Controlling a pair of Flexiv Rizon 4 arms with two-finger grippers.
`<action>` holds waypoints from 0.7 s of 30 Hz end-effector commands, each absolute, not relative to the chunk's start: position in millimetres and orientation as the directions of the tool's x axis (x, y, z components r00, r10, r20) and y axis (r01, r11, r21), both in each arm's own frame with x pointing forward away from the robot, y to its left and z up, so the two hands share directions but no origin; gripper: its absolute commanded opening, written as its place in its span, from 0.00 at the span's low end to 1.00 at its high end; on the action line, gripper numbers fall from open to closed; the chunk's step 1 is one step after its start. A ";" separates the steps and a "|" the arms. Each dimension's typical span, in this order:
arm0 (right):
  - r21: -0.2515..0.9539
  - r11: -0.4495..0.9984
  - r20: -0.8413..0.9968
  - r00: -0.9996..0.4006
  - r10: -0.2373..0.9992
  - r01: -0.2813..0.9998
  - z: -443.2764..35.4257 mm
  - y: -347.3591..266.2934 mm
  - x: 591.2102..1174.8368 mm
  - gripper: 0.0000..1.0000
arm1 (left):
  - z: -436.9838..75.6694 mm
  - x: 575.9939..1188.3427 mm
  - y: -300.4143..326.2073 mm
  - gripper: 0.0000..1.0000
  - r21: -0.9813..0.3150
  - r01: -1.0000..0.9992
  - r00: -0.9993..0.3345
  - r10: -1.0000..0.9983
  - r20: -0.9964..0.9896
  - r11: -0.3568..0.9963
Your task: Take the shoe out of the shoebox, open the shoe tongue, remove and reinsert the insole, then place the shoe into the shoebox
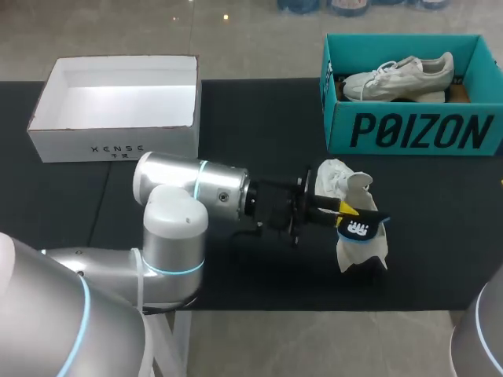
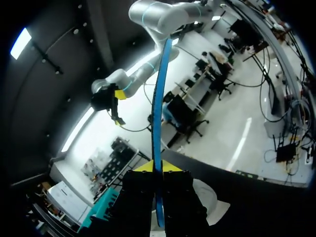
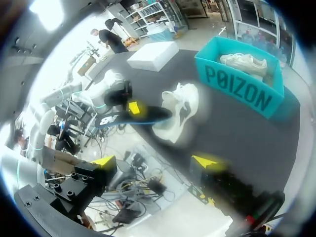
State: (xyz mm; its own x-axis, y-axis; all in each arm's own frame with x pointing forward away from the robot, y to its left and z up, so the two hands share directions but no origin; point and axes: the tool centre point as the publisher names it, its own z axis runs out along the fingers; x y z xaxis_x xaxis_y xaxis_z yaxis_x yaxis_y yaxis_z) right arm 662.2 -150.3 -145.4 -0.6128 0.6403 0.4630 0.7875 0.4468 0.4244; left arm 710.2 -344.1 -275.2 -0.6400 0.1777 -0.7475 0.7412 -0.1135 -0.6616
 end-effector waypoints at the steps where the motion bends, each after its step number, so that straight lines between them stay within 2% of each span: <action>1: 0.422 0.447 0.462 -0.612 0.642 0.788 -145.4 -150.3 661.8 1.00 | -281.2 718.2 -350.9 0.00 -0.663 0.740 -0.640 0.191 -0.745 -0.108; 21: 0.422 0.447 0.462 -0.612 0.642 0.788 -145.4 -150.3 661.8 1.00 | -331.6 753.5 -358.5 0.00 -0.643 0.766 -0.609 0.297 -0.736 -0.023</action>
State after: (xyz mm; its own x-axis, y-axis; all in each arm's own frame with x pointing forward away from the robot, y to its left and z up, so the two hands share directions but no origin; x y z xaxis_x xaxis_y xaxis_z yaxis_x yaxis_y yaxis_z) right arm 662.0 -150.2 -145.3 -0.6124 0.6410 0.4627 0.7879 0.4468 0.4237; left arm 746.6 -349.3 -327.5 -0.6163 0.2750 -0.7379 0.7626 -0.0251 -0.6463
